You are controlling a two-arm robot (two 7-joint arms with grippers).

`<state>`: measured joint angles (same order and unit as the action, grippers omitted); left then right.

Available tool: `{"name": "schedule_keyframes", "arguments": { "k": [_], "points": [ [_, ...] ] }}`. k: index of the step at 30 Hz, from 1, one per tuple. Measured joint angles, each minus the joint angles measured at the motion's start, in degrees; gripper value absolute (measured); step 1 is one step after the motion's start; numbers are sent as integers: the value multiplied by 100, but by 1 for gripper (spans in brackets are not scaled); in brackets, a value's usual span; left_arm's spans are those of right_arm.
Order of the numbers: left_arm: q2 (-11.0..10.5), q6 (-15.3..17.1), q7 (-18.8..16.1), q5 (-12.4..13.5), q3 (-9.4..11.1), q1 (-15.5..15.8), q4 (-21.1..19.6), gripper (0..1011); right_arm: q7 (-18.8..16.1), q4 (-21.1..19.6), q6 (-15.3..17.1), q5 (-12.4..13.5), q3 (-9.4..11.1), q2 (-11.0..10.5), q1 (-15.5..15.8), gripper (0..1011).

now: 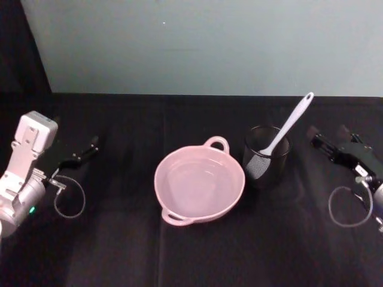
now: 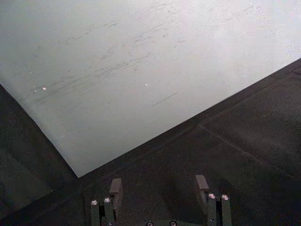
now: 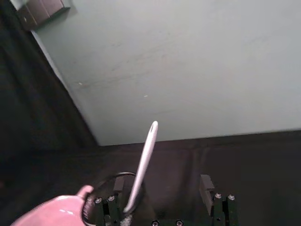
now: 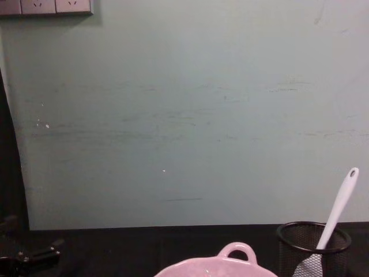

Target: Use the one hand to pick up the spoon and stir the clear water in the bowl.

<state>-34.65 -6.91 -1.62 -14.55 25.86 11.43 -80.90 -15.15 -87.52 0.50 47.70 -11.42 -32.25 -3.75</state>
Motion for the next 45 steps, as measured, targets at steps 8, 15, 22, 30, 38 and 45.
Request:
{"name": "schedule_keyframes", "arguments": {
  "k": [8,15,22,30,38,45],
  "points": [
    [0,0,0,0,0,0,0,1011,-656,786,788,1021,9,380,-727,1004],
    [0,0,0,0,0,0,0,1011,-990,1340,1044,1513,-69,602,-1196,1004],
    [0,0,0,0,0,0,0,1011,-1223,1747,846,1541,-250,697,-1492,1004],
    [0,0,0,0,0,0,0,1011,-1243,1762,662,1557,-323,663,-1529,841],
    [0,0,0,0,0,0,0,1011,-1312,1761,670,1736,-371,573,-1545,596],
    [0,0,0,0,0,0,0,1011,-1330,1807,668,1854,-429,521,-1542,369]
  ]
}}
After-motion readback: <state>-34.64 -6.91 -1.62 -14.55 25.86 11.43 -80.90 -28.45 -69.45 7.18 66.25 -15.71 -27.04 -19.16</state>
